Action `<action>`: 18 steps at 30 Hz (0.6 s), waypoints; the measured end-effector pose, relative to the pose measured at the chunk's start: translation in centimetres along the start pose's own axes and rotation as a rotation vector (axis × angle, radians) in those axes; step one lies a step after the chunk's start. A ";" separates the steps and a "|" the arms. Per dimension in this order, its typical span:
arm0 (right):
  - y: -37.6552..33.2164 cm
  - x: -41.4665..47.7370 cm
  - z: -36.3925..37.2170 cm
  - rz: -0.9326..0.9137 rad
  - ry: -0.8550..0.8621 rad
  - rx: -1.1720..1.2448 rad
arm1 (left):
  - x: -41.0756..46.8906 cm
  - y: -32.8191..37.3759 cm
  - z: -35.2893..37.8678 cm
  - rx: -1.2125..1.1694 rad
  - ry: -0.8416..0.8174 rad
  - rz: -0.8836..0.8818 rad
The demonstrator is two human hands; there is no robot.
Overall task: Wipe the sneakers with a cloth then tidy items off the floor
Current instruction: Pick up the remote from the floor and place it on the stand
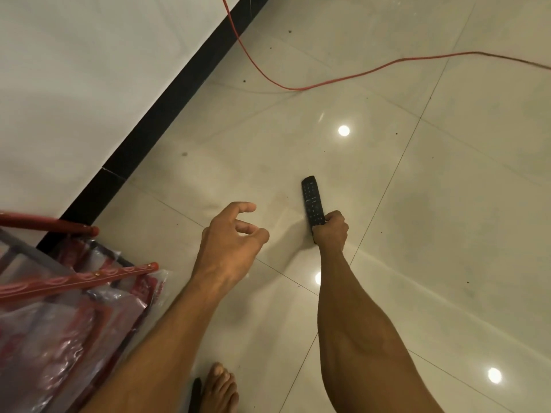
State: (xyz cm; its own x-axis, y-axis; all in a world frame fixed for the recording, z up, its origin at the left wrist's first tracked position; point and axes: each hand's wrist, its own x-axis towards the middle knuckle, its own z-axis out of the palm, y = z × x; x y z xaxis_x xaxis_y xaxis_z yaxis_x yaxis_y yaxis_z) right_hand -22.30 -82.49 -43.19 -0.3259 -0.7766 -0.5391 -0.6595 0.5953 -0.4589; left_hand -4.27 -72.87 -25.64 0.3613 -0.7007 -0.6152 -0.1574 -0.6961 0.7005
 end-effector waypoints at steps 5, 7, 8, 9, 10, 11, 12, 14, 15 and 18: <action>-0.7 -3.0 -1.5 0.236 -0.056 0.600 | -1.9 0.9 -1.2 0.041 0.031 0.037; -1.3 -5.2 -2.3 0.295 -0.164 0.849 | -3.6 1.1 -1.8 0.058 0.035 0.032; -1.8 -6.7 -2.9 0.310 -0.224 0.952 | -4.7 1.2 -2.2 0.067 0.035 0.028; -2.2 -8.1 -3.3 0.324 -0.280 1.023 | -5.8 1.2 -2.6 0.064 0.034 0.027; -2.5 -9.3 -3.7 0.328 -0.331 1.067 | -6.8 1.4 -2.9 0.052 0.042 0.023; -3.0 -11.0 -4.3 0.323 -0.386 1.083 | -8.0 1.6 -3.5 0.039 0.055 0.016; -3.4 -12.4 -4.9 0.311 -0.440 1.090 | -9.0 2.0 -4.1 0.022 0.071 0.008; -4.5 -15.5 -6.3 0.267 -0.542 1.077 | -11.1 3.2 -5.7 -0.006 0.116 0.005; -5.0 -16.8 -7.0 0.238 -0.586 1.066 | -11.8 3.9 -6.5 -0.022 0.132 0.006; -7.8 -21.5 -10.5 0.109 -0.708 1.038 | -15.4 6.6 -9.4 -0.018 0.153 0.037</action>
State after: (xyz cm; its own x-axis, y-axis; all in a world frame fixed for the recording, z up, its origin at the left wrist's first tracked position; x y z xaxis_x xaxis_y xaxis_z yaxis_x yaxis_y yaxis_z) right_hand -17.27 -72.58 -20.66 0.3010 -0.6245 -0.7207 0.2944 0.7797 -0.5526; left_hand -2.20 -65.20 -8.15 0.4919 -0.6931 -0.5269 -0.1575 -0.6661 0.7290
